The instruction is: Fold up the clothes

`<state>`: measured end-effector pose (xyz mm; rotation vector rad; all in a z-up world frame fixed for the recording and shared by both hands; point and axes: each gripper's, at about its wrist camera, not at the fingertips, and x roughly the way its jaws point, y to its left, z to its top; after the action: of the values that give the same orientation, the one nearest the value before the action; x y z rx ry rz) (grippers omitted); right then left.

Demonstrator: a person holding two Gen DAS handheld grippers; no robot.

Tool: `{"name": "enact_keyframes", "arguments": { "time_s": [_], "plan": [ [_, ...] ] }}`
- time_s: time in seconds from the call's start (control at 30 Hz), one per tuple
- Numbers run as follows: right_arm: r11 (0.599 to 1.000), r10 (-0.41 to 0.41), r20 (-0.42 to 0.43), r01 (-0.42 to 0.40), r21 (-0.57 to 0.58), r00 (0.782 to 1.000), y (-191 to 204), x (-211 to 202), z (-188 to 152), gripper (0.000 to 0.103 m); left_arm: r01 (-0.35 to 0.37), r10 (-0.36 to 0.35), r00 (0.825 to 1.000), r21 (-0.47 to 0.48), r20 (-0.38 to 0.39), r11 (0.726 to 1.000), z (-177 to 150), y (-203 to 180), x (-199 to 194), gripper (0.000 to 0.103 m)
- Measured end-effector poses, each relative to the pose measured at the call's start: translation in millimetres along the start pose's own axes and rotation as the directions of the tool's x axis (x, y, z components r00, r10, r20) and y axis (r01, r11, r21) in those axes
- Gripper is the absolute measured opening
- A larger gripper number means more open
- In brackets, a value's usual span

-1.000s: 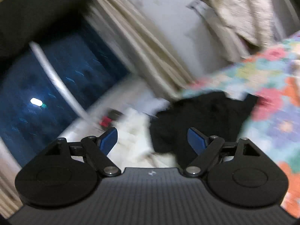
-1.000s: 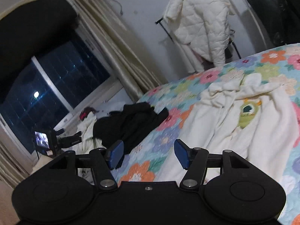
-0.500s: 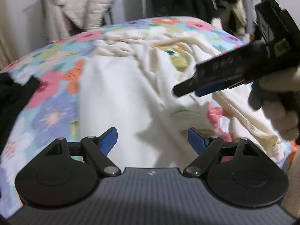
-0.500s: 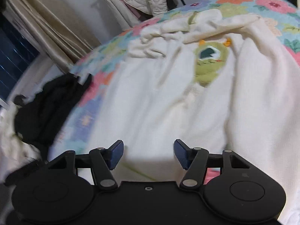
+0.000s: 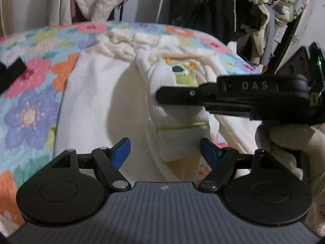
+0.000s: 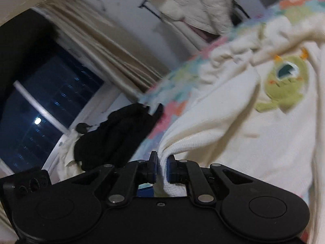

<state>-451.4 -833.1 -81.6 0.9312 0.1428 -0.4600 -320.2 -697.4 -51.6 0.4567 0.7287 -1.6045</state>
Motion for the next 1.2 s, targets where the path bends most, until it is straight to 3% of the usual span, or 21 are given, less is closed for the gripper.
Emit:
{"name": "enact_keyframes", "arguments": {
  "time_s": [0.13,0.17,0.2,0.27,0.3,0.33,0.4,0.47,0.53,0.67,0.77,0.8,0.9,0.93,1.0,1.07,1.13,1.17,1.2],
  "plan": [
    [0.997,0.059,-0.047,-0.056,0.050,0.997,-6.2,7.9,-6.0,0.012,-0.034,0.032,0.999,0.069,0.030,0.997,1.3,-3.3,7.8,0.075],
    [0.995,0.077,-0.051,-0.073,0.070,0.996,-8.5,7.8,-6.5,0.012,-0.028,0.026,0.999,0.057,0.030,0.998,2.6,0.1,10.9,0.060],
    [0.993,0.087,-0.052,-0.082,0.085,0.995,-10.9,8.4,-6.4,0.012,-0.008,0.007,1.000,0.033,0.028,0.999,4.2,4.9,13.8,0.035],
    [0.988,0.108,-0.051,-0.101,0.114,0.993,-15.5,9.2,-6.5,0.012,0.030,-0.029,0.999,-0.027,0.025,0.999,8.8,15.3,18.6,0.018],
    [0.985,0.117,-0.041,-0.111,0.128,0.992,-16.3,7.2,-8.3,0.012,0.015,-0.015,1.000,-0.026,0.024,1.000,11.6,17.6,19.2,0.015],
    [0.982,0.125,-0.033,-0.119,0.145,0.992,-18.7,7.1,-7.6,0.012,-0.040,0.040,0.999,0.026,0.021,0.999,14.2,15.6,19.9,0.014],
    [0.980,0.118,-0.025,-0.112,0.167,0.993,-22.6,6.2,-8.2,0.015,-0.191,0.186,0.981,0.161,0.047,0.968,18.8,7.9,18.8,0.012],
    [0.986,0.068,-0.012,-0.065,0.154,0.998,-23.3,2.9,-7.8,0.015,-0.248,0.240,0.968,0.140,0.070,0.959,30.5,22.4,9.8,0.012],
    [0.990,0.009,-0.016,-0.007,0.141,1.000,-24.9,0.7,-7.8,0.015,-0.288,0.284,0.955,0.036,0.090,0.957,44.3,48.6,-6.6,0.012],
    [0.987,-0.108,-0.023,0.110,0.115,0.994,-28.0,-3.7,-7.7,0.015,-0.414,0.422,0.895,-0.080,0.142,0.907,58.9,93.9,-43.5,0.012],
    [0.976,-0.195,-0.026,0.196,0.095,0.981,-30.4,-7.0,-7.6,0.017,-0.512,0.521,0.837,-0.095,0.165,0.854,68.5,122.6,-61.7,0.012],
    [0.970,-0.223,-0.027,0.225,0.088,0.974,-31.1,-8.1,-7.6,0.017,-0.566,0.570,0.803,-0.080,0.172,0.821,75.8,135.1,-65.1,0.012],
    [0.949,-0.308,-0.027,0.309,0.067,0.951,-33.5,-11.3,-7.6,0.017,-0.654,0.683,0.719,-0.207,0.127,0.727,105.0,194.3,-80.8,0.012],
    [0.940,-0.336,-0.027,0.337,0.060,0.941,-34.3,-12.4,-7.6,0.016,-0.635,0.695,0.715,-0.346,0.074,0.690,111.0,221.9,-92.1,0.012],
    [0.919,-0.391,-0.026,0.392,0.047,0.920,-35.8,-14.6,-7.5,0.016,-0.587,0.710,0.704,-0.568,-0.007,0.576,116.2,271.1,-115.0,0.012],
    [0.909,-0.411,-0.026,0.412,0.062,0.911,-39.6,-18.1,-6.3,0.016,-0.664,0.787,0.616,-0.566,-0.043,0.488,116.9,285.7,-125.2,0.013],
    [0.908,-0.407,-0.026,0.407,0.099,0.913,-45.2,-22.5,-4.0,0.016,-0.749,0.837,0.543,-0.486,-0.062,0.450,111.0,281.8,-122.0,0.017],
    [0.907,-0.405,-0.026,0.405,0.117,0.914,-48.0,-24.8,-2.9,0.016,-0.779,0.853,0.518,-0.449,-0.068,0.437,106.7,278.3,-119.6,0.028],
    [0.906,-0.402,-0.026,0.402,0.136,0.915,-50.7,-27.0,-1.8,0.016,-0.775,0.838,0.541,-0.431,-0.076,0.461,97.3,269.3,-113.9,0.043]
  ]
}}
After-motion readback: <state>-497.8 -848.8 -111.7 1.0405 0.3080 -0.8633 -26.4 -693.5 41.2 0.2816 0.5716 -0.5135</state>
